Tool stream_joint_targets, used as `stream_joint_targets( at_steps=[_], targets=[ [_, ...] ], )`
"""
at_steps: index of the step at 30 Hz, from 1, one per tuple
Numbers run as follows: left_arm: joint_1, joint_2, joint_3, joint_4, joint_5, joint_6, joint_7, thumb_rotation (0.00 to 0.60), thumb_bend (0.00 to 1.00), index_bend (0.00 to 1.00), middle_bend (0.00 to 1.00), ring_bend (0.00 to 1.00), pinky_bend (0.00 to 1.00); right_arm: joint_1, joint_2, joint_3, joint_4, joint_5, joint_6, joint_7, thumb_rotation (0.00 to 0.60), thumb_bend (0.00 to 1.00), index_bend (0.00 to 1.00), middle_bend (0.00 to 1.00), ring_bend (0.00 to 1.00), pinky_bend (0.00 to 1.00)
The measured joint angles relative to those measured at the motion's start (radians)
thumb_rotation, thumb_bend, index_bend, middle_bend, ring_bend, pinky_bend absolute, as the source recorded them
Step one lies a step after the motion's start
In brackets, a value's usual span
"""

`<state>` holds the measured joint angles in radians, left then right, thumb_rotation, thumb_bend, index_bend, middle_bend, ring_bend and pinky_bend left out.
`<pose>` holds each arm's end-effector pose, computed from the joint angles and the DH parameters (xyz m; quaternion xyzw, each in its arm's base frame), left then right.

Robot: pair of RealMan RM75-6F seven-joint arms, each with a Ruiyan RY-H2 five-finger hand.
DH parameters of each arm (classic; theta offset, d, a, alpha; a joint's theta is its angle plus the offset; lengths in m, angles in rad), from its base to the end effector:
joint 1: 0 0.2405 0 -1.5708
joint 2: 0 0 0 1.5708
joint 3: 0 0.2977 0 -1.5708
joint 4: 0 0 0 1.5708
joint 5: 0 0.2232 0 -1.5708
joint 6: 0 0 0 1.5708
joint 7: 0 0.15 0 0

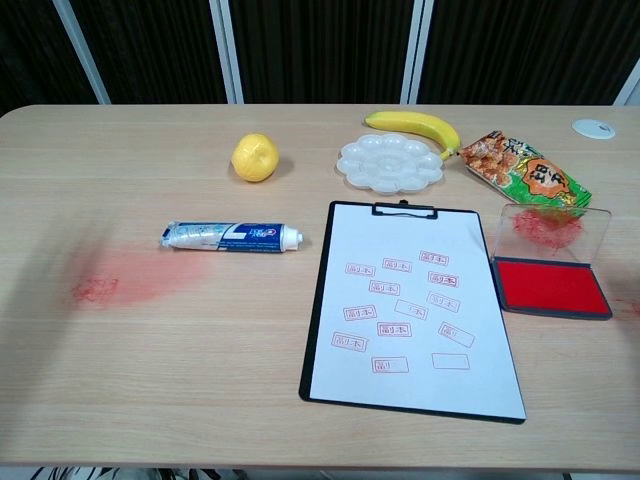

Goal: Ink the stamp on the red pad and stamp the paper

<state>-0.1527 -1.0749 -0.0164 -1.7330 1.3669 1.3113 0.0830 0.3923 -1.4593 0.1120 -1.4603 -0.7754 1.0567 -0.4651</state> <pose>-0.3476 0.2015 0.1466 -0.6131 -0.4543 -0.3222 0.5602 -0.3697 -0.2858 0.0164 0.5940 -0.5323 0.1769 0.5766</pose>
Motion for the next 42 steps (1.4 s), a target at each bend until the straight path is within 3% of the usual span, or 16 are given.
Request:
stream_joint_targets(
  at_steps=[10, 42],
  targets=[
    [0.0, 0.0, 0.0, 0.0, 0.0, -0.001, 0.0, 0.6, 0.01, 0.0, 0.0, 0.0, 0.0, 0.004, 0.004, -0.004, -0.008, 0.001, -0.004, -0.004, 0.6, 0.28, 0.41, 0.32, 0.44, 0.66],
    [0.001, 0.002, 0.001, 0.001, 0.007, 0.001, -0.004, 0.6, 0.01, 0.0, 0.0, 0.0, 0.0, -0.005, 0.005, 0.008, -0.027, -0.065, 0.043, 0.045, 0.6, 0.28, 0.41, 0.31, 0.43, 0.66]
  ],
)
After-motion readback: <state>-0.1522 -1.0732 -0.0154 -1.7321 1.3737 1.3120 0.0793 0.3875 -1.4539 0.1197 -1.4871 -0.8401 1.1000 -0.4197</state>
